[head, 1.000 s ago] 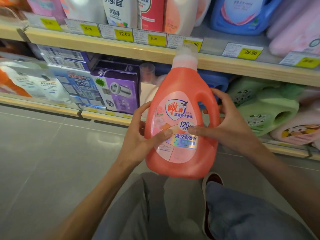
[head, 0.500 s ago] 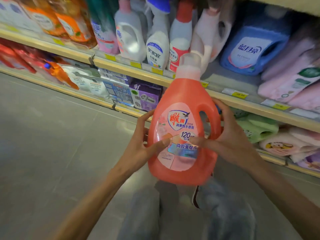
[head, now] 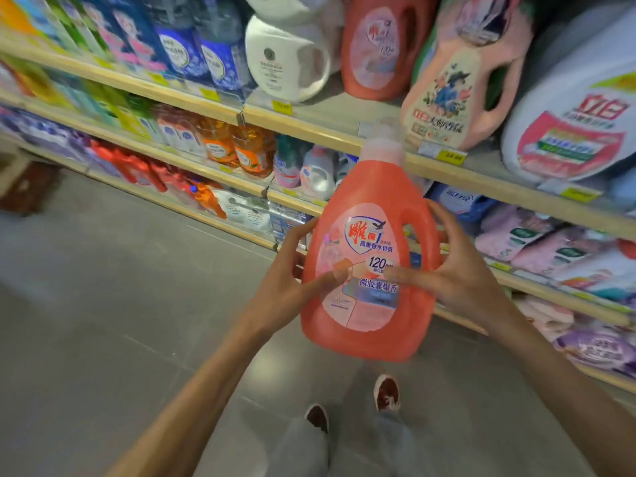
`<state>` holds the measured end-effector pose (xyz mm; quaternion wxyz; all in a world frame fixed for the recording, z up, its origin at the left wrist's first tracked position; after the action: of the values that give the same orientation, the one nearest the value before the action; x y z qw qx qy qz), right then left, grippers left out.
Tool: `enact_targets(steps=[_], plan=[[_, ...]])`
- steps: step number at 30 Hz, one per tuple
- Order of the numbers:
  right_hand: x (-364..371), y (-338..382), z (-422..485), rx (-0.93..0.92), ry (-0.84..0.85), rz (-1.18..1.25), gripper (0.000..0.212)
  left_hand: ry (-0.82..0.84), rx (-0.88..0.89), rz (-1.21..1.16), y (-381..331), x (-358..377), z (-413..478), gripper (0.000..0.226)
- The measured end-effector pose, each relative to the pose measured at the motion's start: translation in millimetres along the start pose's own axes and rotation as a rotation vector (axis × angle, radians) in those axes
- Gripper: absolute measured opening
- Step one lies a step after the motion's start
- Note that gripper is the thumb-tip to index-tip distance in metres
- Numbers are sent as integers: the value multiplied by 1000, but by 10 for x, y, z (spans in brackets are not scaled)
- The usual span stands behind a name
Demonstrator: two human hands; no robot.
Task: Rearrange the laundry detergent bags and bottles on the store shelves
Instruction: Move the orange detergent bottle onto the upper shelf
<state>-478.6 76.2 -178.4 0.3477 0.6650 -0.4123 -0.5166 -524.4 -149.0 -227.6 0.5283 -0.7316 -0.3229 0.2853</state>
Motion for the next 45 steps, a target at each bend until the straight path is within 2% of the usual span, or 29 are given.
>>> enact_targets(steps=[4,7,10,17,22,29,33,41,45], plan=[[0,496,-149,-39,14,-24,102,-78,16,-60,-329,-82,-332,76],[36,768,-262,-64,27,-39,91,-145,30,-119,-446,-124,-575,80],[106,912,-332,-84,25,-17,86,-179,46,-130,-548,-168,-722,74],[221,959,-391,-90,-1,18,108,-167,47,-109,-596,-267,-891,72],[257,997,-343,-87,-7,24,105,-147,21,-95,-551,-358,-844,77],[147,1029,36,-116,-21,18,101,-116,28,-114,-551,-574,-492,76],[31,1044,374,-127,-49,-6,114,-98,40,-102,-639,-755,-151,80],[-396,1174,1112,-184,-113,7,99,-31,137,4,-1060,-1111,808,70],[-599,1152,1517,-192,-151,30,102,21,138,-10,-1184,-1236,1284,72]])
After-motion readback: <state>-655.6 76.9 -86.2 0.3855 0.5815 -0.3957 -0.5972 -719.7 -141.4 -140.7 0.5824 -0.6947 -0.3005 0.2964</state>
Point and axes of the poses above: each hand's wrist, its own z-axis towards the middle knuckle, its own x-axis out of the palm, y = z × x, the point moved 8 cm from there along z, towards the middle knuckle, and after that the axes turned 14 degrees about y, right-handed, at the moved point
